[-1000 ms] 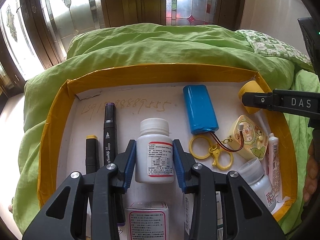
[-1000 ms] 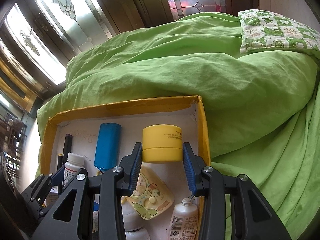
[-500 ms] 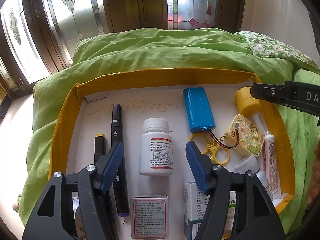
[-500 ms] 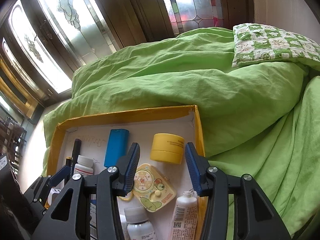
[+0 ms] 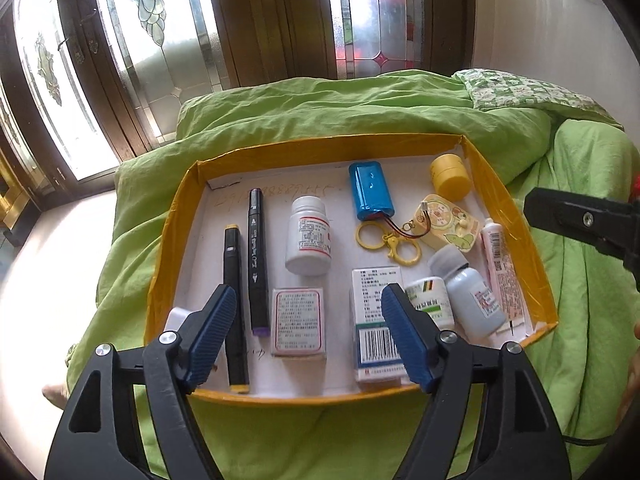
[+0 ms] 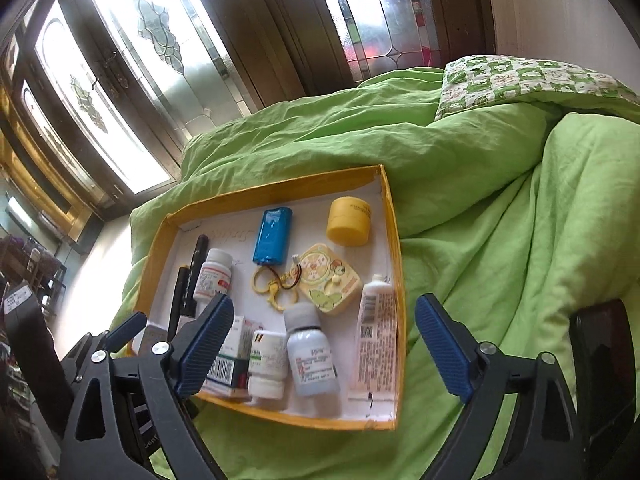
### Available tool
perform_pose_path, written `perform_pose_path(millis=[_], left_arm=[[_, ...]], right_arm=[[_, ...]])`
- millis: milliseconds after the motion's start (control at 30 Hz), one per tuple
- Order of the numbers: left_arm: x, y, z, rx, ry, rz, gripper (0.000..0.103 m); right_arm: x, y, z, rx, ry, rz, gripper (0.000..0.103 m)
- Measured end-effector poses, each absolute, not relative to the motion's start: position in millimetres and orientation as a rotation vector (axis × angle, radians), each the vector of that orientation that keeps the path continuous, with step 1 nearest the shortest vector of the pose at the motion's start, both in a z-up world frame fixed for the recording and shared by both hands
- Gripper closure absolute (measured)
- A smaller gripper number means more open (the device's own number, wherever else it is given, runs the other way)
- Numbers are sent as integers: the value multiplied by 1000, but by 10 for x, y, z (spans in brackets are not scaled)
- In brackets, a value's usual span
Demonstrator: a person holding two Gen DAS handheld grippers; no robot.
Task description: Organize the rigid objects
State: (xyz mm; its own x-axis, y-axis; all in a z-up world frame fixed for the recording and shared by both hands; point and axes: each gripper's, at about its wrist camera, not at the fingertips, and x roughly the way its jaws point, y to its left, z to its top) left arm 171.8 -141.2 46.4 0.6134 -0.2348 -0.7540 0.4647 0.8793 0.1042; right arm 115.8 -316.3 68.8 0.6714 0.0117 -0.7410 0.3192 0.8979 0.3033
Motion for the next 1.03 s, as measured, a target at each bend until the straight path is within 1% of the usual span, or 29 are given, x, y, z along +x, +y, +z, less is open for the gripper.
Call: perform_pose_path(millis=[67,267,400,733,1033], left_arm=[[1564,-1336,541,306,792,-390,22],[1089,-1085,793,338,707,-311,21],[760,-921,912,376,671,-241,20],[216,-707,992,330,704,-304,20],[91,-669,992,280,732,-336,20]], right_arm=[[988,-3115,694,431,815,-187,9],[495,-2941,755,392,754,-205,2],[235,-2746,741,382,734,-177,2],[-339,-2416,653,369,722,-153,2],[-507,-2412,590,370,726,-180,2]])
